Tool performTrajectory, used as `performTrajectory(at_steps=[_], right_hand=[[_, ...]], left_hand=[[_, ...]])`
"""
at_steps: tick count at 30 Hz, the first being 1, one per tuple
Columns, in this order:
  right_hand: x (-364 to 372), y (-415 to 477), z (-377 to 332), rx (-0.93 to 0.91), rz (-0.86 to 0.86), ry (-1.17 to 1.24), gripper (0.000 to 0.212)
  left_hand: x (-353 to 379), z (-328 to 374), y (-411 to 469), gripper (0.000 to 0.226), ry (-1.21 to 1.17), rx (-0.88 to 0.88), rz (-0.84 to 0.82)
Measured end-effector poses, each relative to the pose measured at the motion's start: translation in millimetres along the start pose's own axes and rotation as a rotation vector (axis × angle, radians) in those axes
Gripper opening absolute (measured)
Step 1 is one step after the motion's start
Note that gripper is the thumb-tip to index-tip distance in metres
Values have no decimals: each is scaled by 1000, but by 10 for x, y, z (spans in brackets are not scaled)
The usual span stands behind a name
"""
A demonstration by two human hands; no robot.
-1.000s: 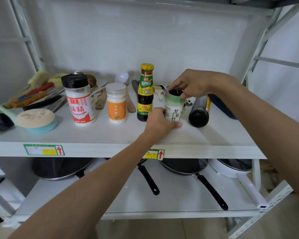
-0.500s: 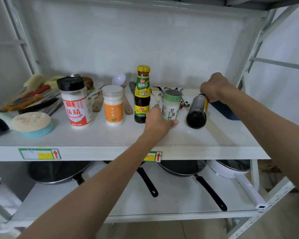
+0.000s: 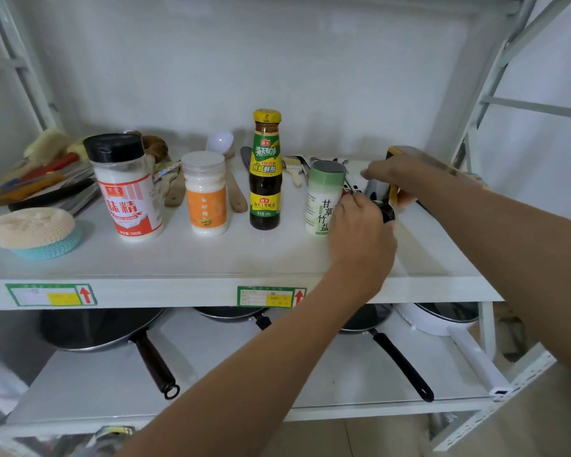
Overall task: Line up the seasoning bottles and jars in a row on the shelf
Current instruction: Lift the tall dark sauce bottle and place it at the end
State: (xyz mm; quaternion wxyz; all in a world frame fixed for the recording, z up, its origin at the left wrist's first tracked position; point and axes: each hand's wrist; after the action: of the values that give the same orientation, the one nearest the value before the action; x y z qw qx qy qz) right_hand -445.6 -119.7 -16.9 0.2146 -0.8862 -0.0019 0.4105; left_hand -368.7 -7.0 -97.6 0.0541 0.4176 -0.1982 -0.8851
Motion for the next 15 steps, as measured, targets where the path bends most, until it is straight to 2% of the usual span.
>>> performTrajectory(at_steps=[2, 5, 7, 10, 15], right_hand=[[43, 59, -17, -12, 4, -11, 75], [98, 137, 11, -40, 7, -1, 52], [128, 197, 45, -67, 38, -23, 45], [129, 237, 123, -108, 121, 81, 37], [68, 248, 197, -90, 102, 284, 27]], left_hand=[[55, 28, 104, 56, 34, -29, 11], [133, 57, 187, 45, 29, -23, 4], [167, 61, 210, 39, -3, -17, 6], [168, 67, 226, 38, -53, -21, -7], [132, 75, 186, 29, -145, -15, -11]])
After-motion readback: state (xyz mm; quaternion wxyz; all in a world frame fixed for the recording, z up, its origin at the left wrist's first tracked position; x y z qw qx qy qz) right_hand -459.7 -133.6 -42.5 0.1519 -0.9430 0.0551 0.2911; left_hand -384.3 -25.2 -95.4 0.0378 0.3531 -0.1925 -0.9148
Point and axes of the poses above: each hand's wrist, its own y-axis towards the middle knuckle, its own x-axis out of the palm, z = x × y, and after that the axes turned 13 degrees about -z, right-handed
